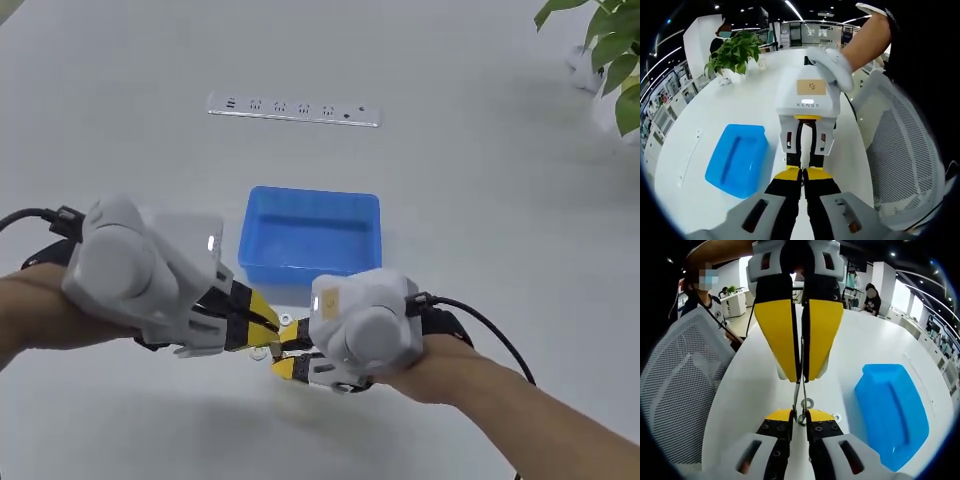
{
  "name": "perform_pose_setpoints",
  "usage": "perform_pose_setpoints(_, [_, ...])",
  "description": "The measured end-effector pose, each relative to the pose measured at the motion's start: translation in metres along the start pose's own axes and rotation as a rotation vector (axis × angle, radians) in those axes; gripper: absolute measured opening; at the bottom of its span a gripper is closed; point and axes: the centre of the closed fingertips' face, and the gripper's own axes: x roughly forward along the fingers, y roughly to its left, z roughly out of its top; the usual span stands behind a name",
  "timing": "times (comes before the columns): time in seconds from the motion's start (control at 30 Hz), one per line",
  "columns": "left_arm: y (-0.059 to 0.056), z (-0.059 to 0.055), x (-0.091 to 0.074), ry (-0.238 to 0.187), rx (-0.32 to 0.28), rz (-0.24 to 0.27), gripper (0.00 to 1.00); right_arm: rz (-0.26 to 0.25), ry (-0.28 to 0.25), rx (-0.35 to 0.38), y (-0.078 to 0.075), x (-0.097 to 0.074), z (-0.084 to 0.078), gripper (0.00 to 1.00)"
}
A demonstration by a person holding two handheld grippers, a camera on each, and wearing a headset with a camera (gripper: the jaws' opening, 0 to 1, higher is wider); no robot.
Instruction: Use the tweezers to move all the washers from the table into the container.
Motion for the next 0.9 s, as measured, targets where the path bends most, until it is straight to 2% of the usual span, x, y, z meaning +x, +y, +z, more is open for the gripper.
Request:
perform_pose_setpoints(0.6, [0.0018, -0.0008, 0.0007, -0.004, -0.01, -0.006, 0.06, 0.005, -0.003, 0.03, -0.0011, 0.0, -0.0005, 0.1])
perform_pose_setpoints(0.9, [0.0008, -0.0017, -0.0001, 0.007, -0.008, -0.007, 0.06, 0.009, 0.001, 0.016, -0.0004, 0.0005, -0.0001, 0.1])
